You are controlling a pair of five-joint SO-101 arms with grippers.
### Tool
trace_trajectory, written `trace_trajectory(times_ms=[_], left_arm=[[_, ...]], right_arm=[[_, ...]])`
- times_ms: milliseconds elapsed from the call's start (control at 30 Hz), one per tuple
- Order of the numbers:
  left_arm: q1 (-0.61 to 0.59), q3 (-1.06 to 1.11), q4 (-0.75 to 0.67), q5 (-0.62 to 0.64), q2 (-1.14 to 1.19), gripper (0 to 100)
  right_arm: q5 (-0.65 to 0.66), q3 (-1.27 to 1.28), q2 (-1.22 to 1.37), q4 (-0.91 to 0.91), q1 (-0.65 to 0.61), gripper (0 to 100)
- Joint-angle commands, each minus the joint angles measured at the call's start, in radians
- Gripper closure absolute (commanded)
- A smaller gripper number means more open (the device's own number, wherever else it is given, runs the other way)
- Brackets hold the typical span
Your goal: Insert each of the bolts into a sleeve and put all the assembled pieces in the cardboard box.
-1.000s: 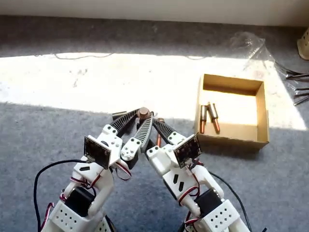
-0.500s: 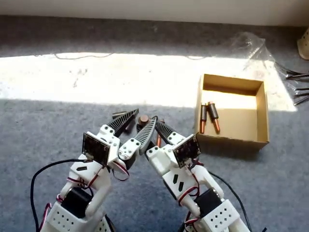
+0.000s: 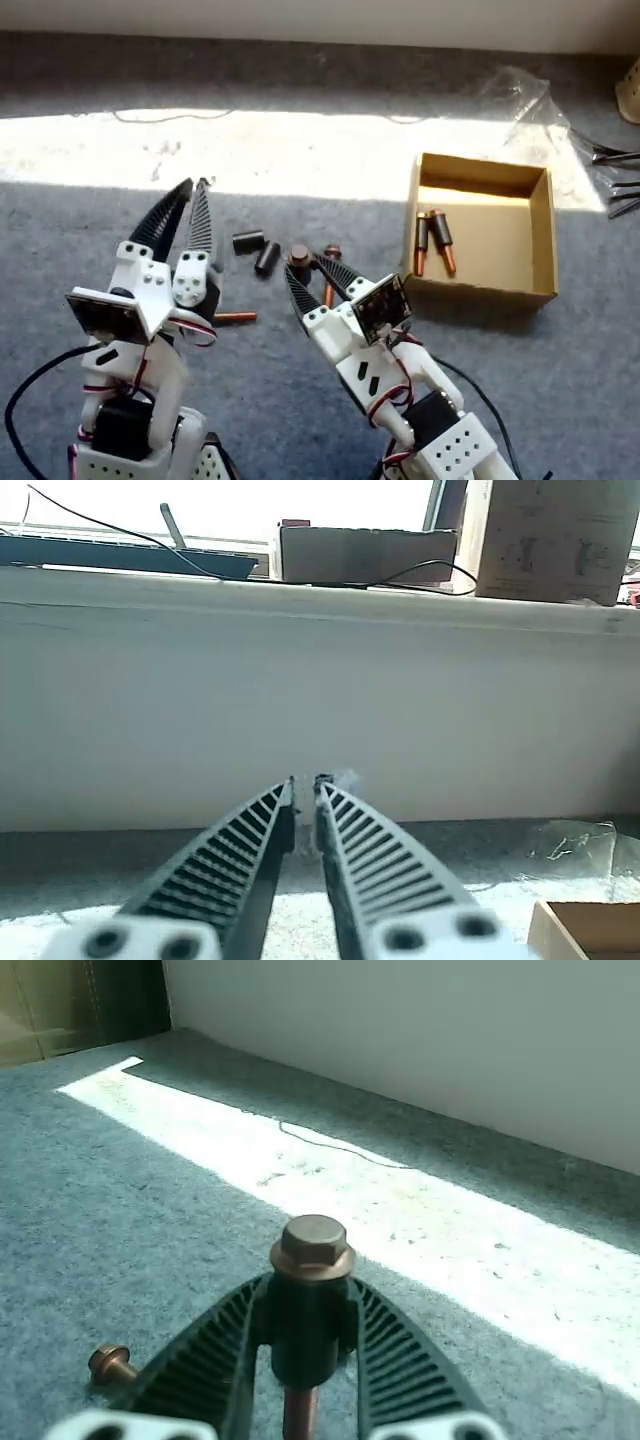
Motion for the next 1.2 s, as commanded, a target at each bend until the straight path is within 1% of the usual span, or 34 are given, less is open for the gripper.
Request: trace_trajectory(times_ms=[0, 133, 267, 333, 433, 567, 633, 800, 967, 1067, 1167], left_arm=[[-0.101, -0.053, 0.002, -0.003, 0.002, 97], [-0.193, -0.053, 0.002, -0.003, 0.002, 98], [-0.289, -0.053, 0.003, -0.003, 0.001, 98], [-0.305, -0.051, 0.015, -0.003, 0.001, 98], [-0.303, -0.065, 0.118, -0.003, 0.001, 98], [-0.300, -0.085, 0.275, 0.002, 0.001, 98], [-0.265, -0.076, 0.333, 0.002, 0.001, 98], [-0.171, -0.028, 0.448, 0.003, 0.001, 98], [-0.163, 0.036, 0.453, 0.003, 0.001, 98], [-0.166, 0.090, 0.453, -0.003, 0.001, 98], [-0.166, 0.127, 0.453, -0.005, 0.001, 97]], right_arm=[[-0.002, 0.113, -0.013, -0.001, 0.013, 99.4], [-0.002, 0.116, -0.013, 0.001, 0.025, 99.4], [-0.008, 0.113, -0.013, 0.002, 0.119, 99.4], [-0.003, 0.113, -0.013, 0.004, 0.147, 99.4], [-0.003, 0.111, -0.013, 0.005, 0.157, 99.4], [-0.003, 0.090, -0.013, 0.012, 0.219, 99.4], [-0.005, 0.033, -0.013, 0.087, 0.269, 99.4], [-0.003, -0.194, -0.013, 0.366, 0.380, 99.4], [-0.002, -0.338, -0.004, 0.479, 0.542, 99.2], [0.002, -0.400, -0.002, 0.542, 0.605, 99.1], [0.080, -0.499, -0.002, 0.604, 0.628, 99.1]])
